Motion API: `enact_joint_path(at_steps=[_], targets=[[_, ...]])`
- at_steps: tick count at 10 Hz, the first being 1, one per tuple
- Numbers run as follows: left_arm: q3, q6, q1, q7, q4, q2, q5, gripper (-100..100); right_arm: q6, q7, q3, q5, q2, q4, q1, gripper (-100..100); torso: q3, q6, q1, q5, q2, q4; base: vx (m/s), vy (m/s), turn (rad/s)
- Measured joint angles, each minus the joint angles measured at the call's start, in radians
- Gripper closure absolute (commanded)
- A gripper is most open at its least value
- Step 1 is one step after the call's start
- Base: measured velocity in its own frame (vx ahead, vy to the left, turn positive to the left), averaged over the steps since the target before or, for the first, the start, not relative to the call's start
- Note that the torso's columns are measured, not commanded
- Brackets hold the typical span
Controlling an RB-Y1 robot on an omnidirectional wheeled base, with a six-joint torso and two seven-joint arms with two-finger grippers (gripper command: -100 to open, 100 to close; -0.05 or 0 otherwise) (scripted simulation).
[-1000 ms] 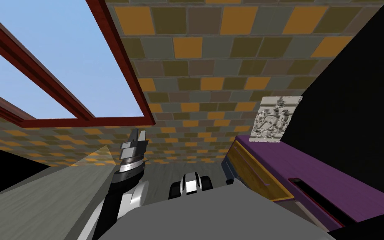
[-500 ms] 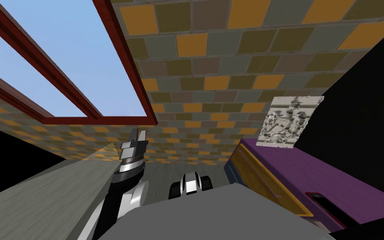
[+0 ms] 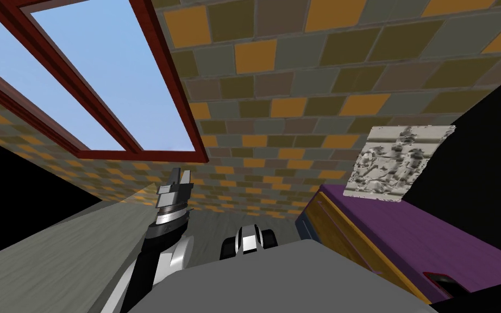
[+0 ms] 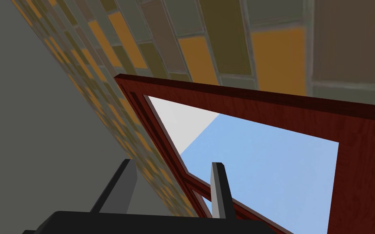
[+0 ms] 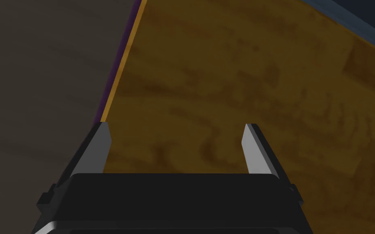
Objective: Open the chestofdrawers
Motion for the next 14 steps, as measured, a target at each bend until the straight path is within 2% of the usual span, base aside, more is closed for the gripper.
enact_joint_path(at_steps=[1, 5, 7, 10, 13, 14], targets=[[0.000, 0.000, 0.000, 0.000, 0.000, 0.000, 0.000, 0, 0.021, 0.003, 0.000, 0.001, 0.000, -0.006, 0.006, -100, 0.000, 0.000, 0.000, 0.000, 0.001, 0.000, 0.032, -0.020, 0.139], [0.000, 0.000, 0.000, 0.000, 0.000, 0.000, 0.000, 0, 0.126, -0.036, 0.014, 0.047, 0.021, 0.106, -0.010, -100, 0.000, 0.000, 0.000, 0.000, 0.001, 0.000, 0.027, -0.020, 0.072], [0.000, 0.000, 0.000, 0.000, 0.000, 0.000, 0.000, 0, 0.175, -0.037, 0.017, 0.060, 0.028, 0.120, -0.005, -100, 0.001, 0.000, 0.000, 0.000, 0.001, 0.000, 0.022, -0.024, 0.109], [0.000, 0.000, 0.000, 0.000, 0.000, 0.000, 0.000, 0, 0.261, -0.052, 0.027, 0.086, 0.045, 0.169, -0.005, -100, 0.000, 0.000, 0.000, 0.000, 0.000, 0.000, 0.022, -0.030, 0.101], [0.000, 0.000, 0.000, 0.000, 0.000, 0.000, 0.000, 0, 0.325, -0.106, 0.036, 0.113, 0.062, 0.296, -0.037, -100, 0.000, 0.000, 0.000, 0.000, 0.000, 0.000, 0.022, -0.029, 0.077], [0.000, 0.000, 0.000, 0.000, 0.000, 0.000, 0.000, 0, 0.358, -0.091, 0.040, 0.119, 0.069, 0.255, -0.012, -100, 0.001, 0.000, 0.000, 0.000, 0.001, 0.000, 0.015, -0.027, 0.105]])
